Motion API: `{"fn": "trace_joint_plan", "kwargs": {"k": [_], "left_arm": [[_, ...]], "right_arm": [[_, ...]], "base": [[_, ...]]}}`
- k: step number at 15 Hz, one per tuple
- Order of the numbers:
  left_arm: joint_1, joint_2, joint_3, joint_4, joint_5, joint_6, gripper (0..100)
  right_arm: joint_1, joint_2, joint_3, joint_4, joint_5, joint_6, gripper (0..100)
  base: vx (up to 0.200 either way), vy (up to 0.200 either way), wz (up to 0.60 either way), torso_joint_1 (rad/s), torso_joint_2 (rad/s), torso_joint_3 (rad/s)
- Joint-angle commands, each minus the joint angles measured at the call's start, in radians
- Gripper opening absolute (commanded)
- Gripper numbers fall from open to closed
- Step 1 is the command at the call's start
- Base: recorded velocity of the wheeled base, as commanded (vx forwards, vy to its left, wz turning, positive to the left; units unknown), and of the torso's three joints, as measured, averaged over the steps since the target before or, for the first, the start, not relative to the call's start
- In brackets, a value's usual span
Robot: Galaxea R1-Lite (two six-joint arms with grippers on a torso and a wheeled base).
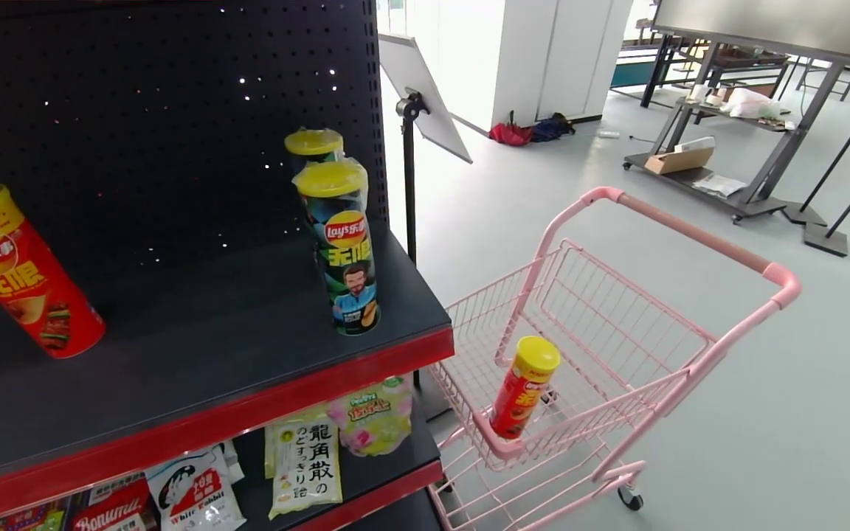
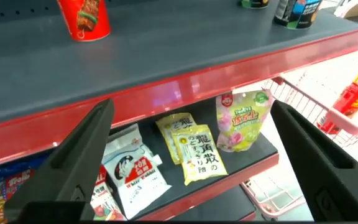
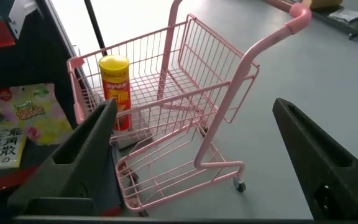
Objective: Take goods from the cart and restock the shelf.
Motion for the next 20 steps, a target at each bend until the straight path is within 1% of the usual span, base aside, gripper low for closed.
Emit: {"fn": "trace_joint_plan", "kwargs": {"k": [1, 8, 12, 16, 17, 18, 19, 20], "left_arm": [[0.001, 0.001, 0.000, 0.000, 0.000, 0.000, 100], [0.001, 0.001, 0.000, 0.000, 0.000, 0.000, 100], [0.001, 0.001, 0.000, 0.000, 0.000, 0.000, 100], [0.001, 0.001, 0.000, 0.000, 0.000, 0.000, 100], [0.001, 0.001, 0.000, 0.000, 0.000, 0.000, 100], [0.001, 0.001, 0.000, 0.000, 0.000, 0.000, 100], [0.001, 0.001, 0.000, 0.000, 0.000, 0.000, 100], [0.001, 0.001, 0.000, 0.000, 0.000, 0.000, 100]], "right_arm": [[0.000, 0.000, 0.000, 0.000, 0.000, -0.001, 100], [0.000, 0.000, 0.000, 0.000, 0.000, -0.001, 100], [0.001, 0.000, 0.000, 0.000, 0.000, -0.001, 100], [0.006, 0.034, -0.001, 0.001, 0.006, -0.009, 100], [0.014, 0.083, -0.070, -0.002, 0.030, -0.006, 100], [0.023, 0.369, -0.307, -0.002, 0.043, 0.051, 100], [0.024, 0.528, -0.451, -0.008, 0.046, 0.134, 100], [0.058, 0.764, -0.580, -0.031, 0.066, 0.166, 100]], "base": [[0.000, 0.000, 0.00, -0.139, 0.35, 0.212], [0.000, 0.000, 0.00, -0.144, 0.38, 0.232], [0.000, 0.000, 0.00, -0.172, 0.47, 0.301], [0.000, 0.000, 0.00, -0.041, 0.13, 0.079], [0.000, 0.000, 0.00, 0.000, 0.00, 0.000], [0.000, 0.000, 0.00, 0.000, 0.00, 0.000], [0.000, 0.000, 0.00, 0.000, 0.00, 0.000], [0.000, 0.000, 0.00, 0.000, 0.00, 0.000]]}}
